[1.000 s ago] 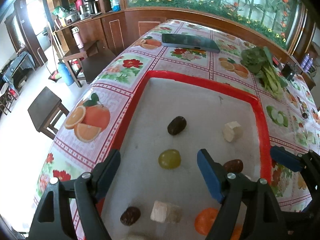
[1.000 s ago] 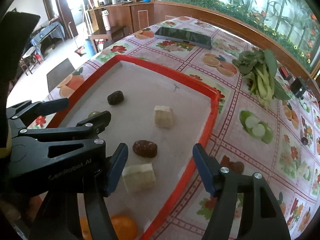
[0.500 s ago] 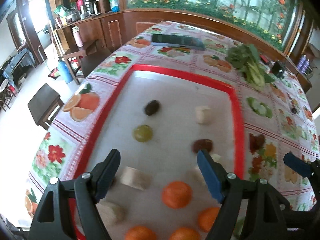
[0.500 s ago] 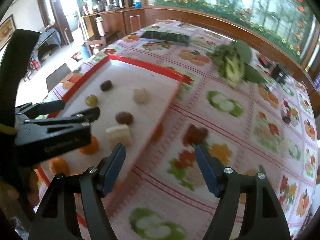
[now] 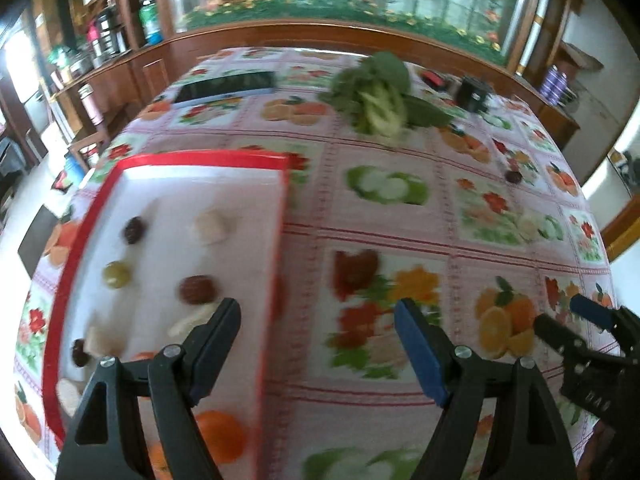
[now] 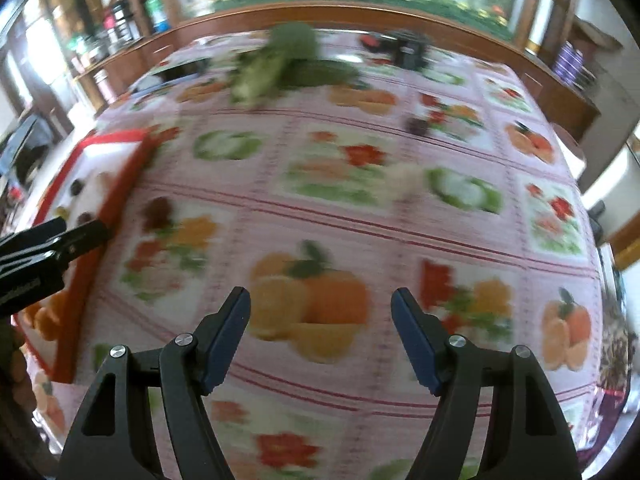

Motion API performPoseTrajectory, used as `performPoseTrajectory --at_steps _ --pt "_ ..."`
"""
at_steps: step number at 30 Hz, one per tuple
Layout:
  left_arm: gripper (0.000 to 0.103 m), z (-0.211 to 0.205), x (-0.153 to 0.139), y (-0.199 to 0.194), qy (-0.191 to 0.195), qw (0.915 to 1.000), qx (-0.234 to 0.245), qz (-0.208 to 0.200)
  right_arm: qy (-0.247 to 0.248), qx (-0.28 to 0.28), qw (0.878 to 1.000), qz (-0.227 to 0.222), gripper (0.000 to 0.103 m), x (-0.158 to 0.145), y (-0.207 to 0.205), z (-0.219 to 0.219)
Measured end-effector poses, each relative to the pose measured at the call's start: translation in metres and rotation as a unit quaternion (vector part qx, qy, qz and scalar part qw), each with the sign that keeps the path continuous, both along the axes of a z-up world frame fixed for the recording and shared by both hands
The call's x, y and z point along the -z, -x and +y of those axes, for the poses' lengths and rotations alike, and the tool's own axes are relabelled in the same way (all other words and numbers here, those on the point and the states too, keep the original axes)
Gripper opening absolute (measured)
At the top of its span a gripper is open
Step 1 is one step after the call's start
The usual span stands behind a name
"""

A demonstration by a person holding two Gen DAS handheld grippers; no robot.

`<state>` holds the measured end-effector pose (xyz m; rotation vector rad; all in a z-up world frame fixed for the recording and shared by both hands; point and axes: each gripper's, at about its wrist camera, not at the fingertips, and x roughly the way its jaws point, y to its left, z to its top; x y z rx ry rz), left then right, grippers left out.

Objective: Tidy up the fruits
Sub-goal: 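Move both tools back from the tray toward the last date and block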

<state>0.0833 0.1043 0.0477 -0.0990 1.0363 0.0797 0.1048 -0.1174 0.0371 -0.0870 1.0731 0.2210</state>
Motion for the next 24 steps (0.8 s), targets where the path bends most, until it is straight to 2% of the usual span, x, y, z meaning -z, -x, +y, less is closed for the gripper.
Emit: performPoseTrajectory --at_steps 7,13,17,19,24 --pt "0.081 -0.024 0.021 -0.026 0.016 0.9997 0.016 0.006 -0.018 0.024 0.999 0.012 0.073 0.011 -0.006 -0.047" --pt "0.080 -0.017 0.037 -0.035 0.046 0.9983 0.034 0.016 -0.031 0.022 0.999 0.016 0.073 0.017 -0.014 -0.062" --pt "0.079 -0.014 0.036 -0.034 0.053 0.9974 0.049 0.004 -0.044 0.025 0.999 0.014 0.073 0.018 -0.034 -0.070" --pt "0.078 -0.015 0.037 -0.035 0.050 0.9973 0.054 0.001 -0.048 0.025 0.998 0.012 0.073 0.020 -0.046 -0.072" --pt "0.077 -0.023 0.040 -0.036 0.013 0.9978 0.065 -0.001 -0.050 0.020 0.999 -0.002 0.073 0.024 -0.088 -0.071"
